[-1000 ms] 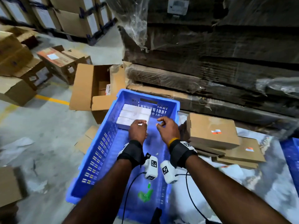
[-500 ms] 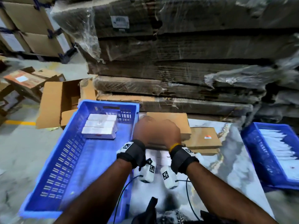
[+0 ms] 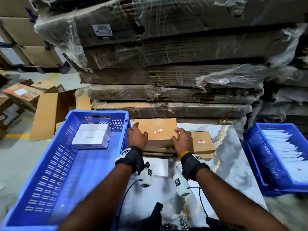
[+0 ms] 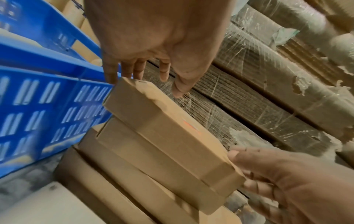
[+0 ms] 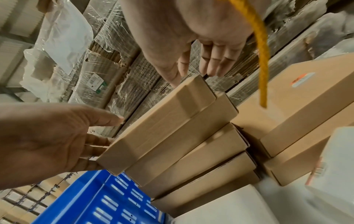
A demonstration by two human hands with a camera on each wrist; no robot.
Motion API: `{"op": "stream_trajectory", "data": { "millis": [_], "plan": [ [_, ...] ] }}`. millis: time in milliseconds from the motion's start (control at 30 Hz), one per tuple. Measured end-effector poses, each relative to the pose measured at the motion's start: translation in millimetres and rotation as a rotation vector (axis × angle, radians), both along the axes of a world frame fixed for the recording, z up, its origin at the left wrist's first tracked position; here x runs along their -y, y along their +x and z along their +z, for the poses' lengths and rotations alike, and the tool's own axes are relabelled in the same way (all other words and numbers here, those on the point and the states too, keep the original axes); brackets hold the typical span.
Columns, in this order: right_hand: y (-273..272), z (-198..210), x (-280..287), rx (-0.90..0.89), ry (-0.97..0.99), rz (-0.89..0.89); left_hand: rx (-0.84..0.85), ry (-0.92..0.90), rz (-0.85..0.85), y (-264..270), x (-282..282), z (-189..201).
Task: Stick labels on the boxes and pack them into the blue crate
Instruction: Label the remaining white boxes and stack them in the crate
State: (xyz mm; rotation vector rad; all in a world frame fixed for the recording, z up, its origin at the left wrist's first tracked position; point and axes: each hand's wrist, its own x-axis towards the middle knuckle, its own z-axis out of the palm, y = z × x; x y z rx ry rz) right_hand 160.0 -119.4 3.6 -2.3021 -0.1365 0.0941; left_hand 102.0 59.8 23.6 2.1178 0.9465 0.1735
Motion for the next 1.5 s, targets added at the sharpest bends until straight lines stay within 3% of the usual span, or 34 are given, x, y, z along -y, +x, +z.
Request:
{"op": "stream_trajectory", "data": {
  "millis": [133,267,400,500,633,733,867,1033,1400,1500],
  "plan": [
    [-3.2,-12.2,0.4,0.007,0.156,-0.030,0.084,-0.080,0.015,-11.8,-6.4,-16.6],
    [-13.8,-28.5,4.0,0.001,0.324,-0.241,0.246,-0.116,0.105,-30.6,0.0,-32.2],
    [-30.1,-54.6,5.5,-0.011,0.316,-0.278,0.278,-0.217,0.269,-49.6,7.7,-54.8],
    [-41.6,-78.5,5.2,-0.216,0.186,-0.224,0.154,-0.257,0.290,-60.5,9.7,-79.7],
    [-60.6,-105.3,1.2,-0.539,-0.018,0.003,-0.184,-0.359,0.111,-70.9,14.1,-108.7],
    [-69.9,-110.7,-1.9,-0.614,-0.122,0.135,-0.330,-0.364,0.024,-75.5,13.8,-121.1],
    [-77.1,-114.7,-3.6,-0.684,-0.120,0.234,-0.381,-0.386,-0.026,-82.0,19.4,-127.6],
    [-83.1,-113.2,1.1,-0.608,-0.162,0.245,-0.443,-0.336,-0.003,-89.3,19.6,-123.0],
    [-81.3,-67.5,22.3,-0.149,-0.403,0.332,-0.261,-0.177,-0.059,-98.3,30.9,-77.5],
    [-71.0,-57.3,34.3,-0.151,-0.395,0.336,-0.232,-0.160,-0.091,-99.4,35.1,-67.0]
  ]
}}
